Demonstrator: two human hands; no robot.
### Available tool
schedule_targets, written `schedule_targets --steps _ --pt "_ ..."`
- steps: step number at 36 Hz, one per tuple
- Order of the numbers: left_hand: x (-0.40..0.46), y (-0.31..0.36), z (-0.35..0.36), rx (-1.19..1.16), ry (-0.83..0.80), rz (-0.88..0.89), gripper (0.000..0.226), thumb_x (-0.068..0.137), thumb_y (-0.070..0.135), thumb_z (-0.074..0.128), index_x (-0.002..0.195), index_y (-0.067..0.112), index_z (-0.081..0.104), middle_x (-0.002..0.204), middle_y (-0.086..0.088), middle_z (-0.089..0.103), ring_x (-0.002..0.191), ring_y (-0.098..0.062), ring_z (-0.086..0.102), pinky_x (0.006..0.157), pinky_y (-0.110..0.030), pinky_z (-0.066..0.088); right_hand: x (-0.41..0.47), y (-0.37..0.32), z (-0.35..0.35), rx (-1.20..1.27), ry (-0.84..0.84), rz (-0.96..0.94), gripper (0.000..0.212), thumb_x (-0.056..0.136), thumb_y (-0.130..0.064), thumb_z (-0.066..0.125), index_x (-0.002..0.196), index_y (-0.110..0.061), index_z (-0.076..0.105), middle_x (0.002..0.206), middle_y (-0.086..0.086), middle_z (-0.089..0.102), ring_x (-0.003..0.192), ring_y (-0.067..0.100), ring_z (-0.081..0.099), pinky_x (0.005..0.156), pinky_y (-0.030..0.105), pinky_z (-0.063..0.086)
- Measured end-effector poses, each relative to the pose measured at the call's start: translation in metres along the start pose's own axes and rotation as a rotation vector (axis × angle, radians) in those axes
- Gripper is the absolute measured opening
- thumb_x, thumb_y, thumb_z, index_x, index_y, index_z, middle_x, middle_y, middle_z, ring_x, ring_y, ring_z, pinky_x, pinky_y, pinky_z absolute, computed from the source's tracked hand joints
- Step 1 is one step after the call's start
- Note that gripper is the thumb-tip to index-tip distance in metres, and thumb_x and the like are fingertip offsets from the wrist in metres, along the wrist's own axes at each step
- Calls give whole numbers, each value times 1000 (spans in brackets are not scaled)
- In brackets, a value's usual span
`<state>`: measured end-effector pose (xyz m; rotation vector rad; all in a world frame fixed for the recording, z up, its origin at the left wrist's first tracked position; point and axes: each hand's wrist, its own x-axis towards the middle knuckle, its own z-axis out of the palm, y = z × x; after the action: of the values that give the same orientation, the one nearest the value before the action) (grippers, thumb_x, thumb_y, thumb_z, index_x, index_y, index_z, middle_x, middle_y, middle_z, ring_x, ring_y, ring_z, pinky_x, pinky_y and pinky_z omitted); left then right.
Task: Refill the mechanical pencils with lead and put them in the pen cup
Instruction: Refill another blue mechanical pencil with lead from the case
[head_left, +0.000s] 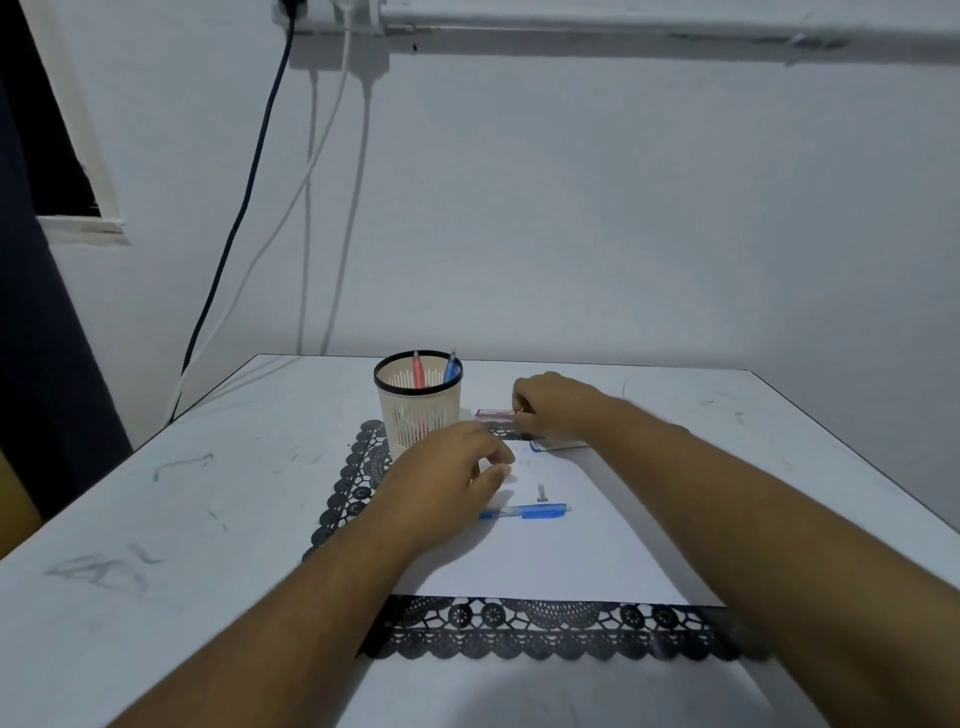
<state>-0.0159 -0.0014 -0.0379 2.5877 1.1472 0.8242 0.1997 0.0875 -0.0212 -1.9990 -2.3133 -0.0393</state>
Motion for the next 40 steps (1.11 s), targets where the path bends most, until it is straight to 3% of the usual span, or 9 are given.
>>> schedule_targets --steps 4,8,14,18,21,26,31,36,40 --pt "-1 3 -4 -62 141 69 13 100 29 62 109 29 72 104 17 63 87 -3 58 78 -31 52 -16 3 -14 193 69 -59 18 103 -25 51 112 -17 64 101 -4 58 89 15 51 71 30 36" --pt "-1 5 -4 -69 254 113 19 99 28 65 117 27 69 109 15 61 96 -3 55 83 -27 49 -45 8 -32 341 178 -93 22 106 -29 52 113 -19 71 108 -3 59 95 12 55 80 28 40" --pt "-2 10 -1 -16 280 107 40 96 33 67 135 26 59 127 9 52 120 -8 44 98 -8 27 -98 -5 -36 657 298 -145 12 99 -27 67 108 -28 75 102 -7 64 90 7 60 79 20 46" --pt "1 8 2 5 257 46 45 96 38 69 138 24 59 134 6 59 125 -13 48 107 -32 38 -118 -18 -33 736 326 -182 13 97 -25 70 109 -28 73 100 -10 68 86 8 60 74 19 46" --pt "-1 10 5 -18 239 35 37 98 37 67 134 29 63 126 13 67 113 -7 58 100 -38 47 -125 -24 -31 861 357 -195 13 94 -24 75 106 -29 73 93 -9 69 83 12 62 73 22 48" --pt "-3 15 2 -331 206 2 25 99 26 68 121 37 73 104 23 74 98 3 67 85 -24 54 -131 -32 -21 1025 402 -169 17 92 -21 77 106 -29 73 93 -8 71 88 24 63 80 40 54" --pt "-5 20 1 -589 167 -56 15 102 26 62 110 30 74 89 22 72 83 5 64 74 -9 45 -130 -35 -12 1180 413 -92 22 89 -21 79 109 -28 74 96 -3 74 91 18 67 82 38 58" --pt "-4 20 4 -636 168 -72 14 104 30 57 107 28 71 81 20 66 76 4 57 72 -18 44 -131 -43 -13 1529 377 -23 21 91 -13 77 111 -15 76 101 8 79 81 18 66 79 32 55" --pt "-5 18 3 -650 187 -45 13 104 30 57 107 26 69 83 14 65 77 -2 55 76 -32 46 -131 -47 -14 1666 349 17 18 91 -13 76 109 -9 78 90 8 77 73 16 64 80 30 56"
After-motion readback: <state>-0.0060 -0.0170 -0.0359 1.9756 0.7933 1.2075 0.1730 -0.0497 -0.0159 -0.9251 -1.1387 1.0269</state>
